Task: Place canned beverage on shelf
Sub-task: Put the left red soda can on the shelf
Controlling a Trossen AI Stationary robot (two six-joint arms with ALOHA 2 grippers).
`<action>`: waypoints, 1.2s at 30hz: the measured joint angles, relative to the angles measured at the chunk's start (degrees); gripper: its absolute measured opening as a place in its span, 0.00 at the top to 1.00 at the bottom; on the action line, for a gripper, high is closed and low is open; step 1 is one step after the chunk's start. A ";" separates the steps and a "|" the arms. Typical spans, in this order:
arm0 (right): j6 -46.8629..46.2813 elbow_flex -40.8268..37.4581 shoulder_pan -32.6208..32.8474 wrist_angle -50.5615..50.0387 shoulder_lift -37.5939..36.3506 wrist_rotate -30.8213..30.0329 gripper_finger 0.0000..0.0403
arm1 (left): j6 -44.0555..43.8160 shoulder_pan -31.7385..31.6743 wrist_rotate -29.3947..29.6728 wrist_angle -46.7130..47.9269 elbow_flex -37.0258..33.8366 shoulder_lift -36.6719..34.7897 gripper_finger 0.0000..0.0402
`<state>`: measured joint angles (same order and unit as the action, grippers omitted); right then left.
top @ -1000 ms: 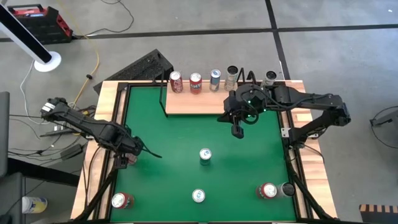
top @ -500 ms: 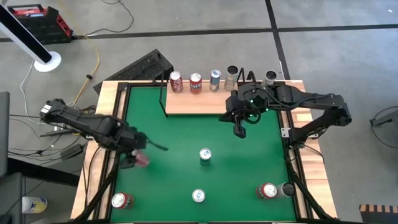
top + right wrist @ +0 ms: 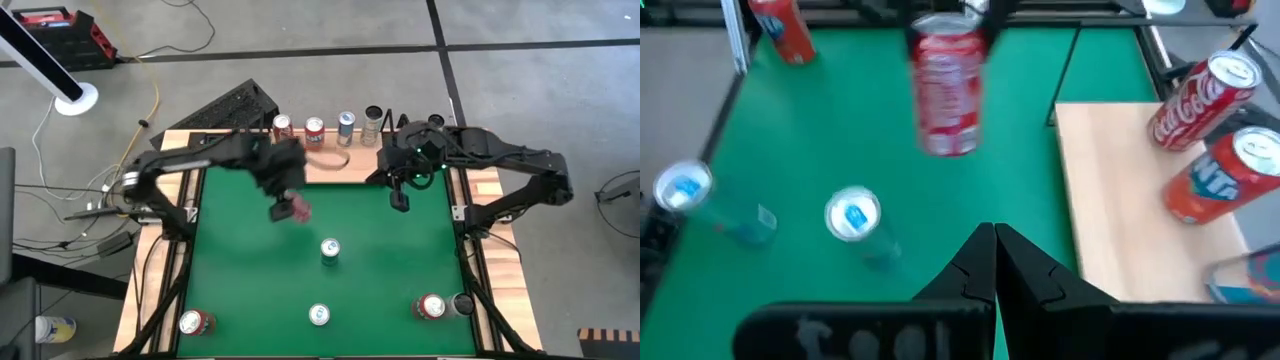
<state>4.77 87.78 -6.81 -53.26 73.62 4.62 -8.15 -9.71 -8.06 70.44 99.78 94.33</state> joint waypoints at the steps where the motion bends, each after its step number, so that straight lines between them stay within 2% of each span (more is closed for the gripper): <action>1: 1.30 -0.03 -0.59 -0.40 -0.23 0.00 0.93 | 1.13 -1.67 0.87 2.38 3.82 2.60 0.32; 7: 7.29 -0.01 -4.40 0.71 -1.11 1.49 0.93 | 6.07 -10.65 4.91 13.65 23.72 16.68 0.32; 13: 7.78 -0.01 -9.65 1.82 -0.97 7.73 0.93 | 9.90 -16.78 6.32 19.62 34.51 26.99 0.32; 18: 6.94 -0.03 -12.39 3.97 -0.78 7.93 0.93 | 12.57 -19.81 6.53 19.63 35.05 29.64 0.32; 25: 5.40 -0.03 -14.85 6.09 -0.78 7.96 0.93 | 16.17 -22.45 7.21 19.65 31.92 29.72 0.32; 36: 3.16 -0.03 -16.26 6.21 -0.78 7.98 0.93 | 20.85 -23.68 7.04 19.57 27.40 29.66 0.32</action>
<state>7.92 87.74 -23.07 -47.05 72.84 12.60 12.70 -33.39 -1.02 90.02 127.18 123.98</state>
